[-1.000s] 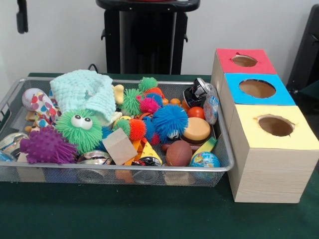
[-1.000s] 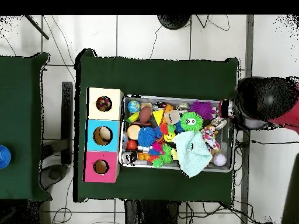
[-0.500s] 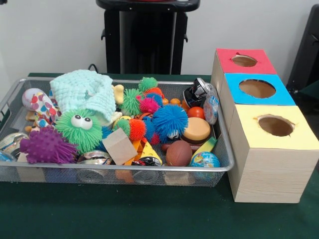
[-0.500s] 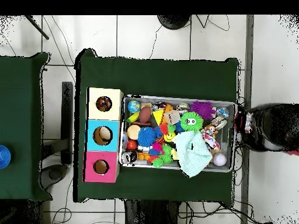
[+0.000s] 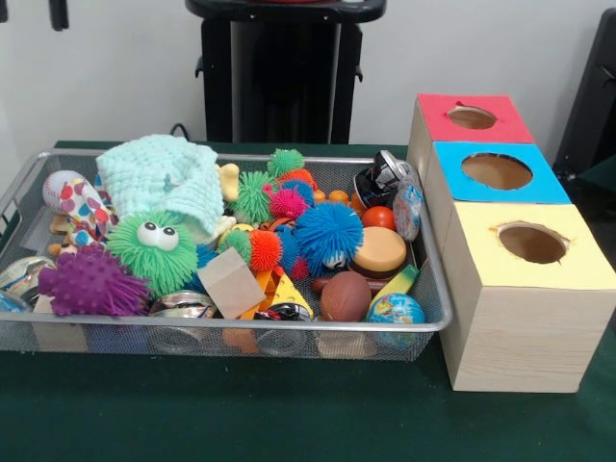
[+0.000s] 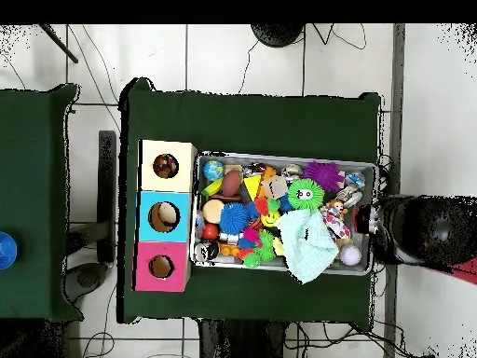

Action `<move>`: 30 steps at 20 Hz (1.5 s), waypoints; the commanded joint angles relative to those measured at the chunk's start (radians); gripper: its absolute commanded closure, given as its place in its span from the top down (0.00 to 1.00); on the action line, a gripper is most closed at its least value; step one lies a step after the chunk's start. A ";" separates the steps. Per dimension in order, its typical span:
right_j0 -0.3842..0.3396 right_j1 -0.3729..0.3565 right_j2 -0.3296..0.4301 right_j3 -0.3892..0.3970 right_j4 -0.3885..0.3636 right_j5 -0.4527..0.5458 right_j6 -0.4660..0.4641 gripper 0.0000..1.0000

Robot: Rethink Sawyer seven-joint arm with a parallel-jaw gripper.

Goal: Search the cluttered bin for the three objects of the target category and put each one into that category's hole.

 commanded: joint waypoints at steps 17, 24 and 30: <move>0.039 -0.121 0.009 0.463 0.020 -0.316 0.026 1.00; 0.038 -0.025 0.014 0.420 -0.028 -0.343 0.028 1.00; 0.032 0.009 0.014 0.410 -0.048 -0.367 0.027 1.00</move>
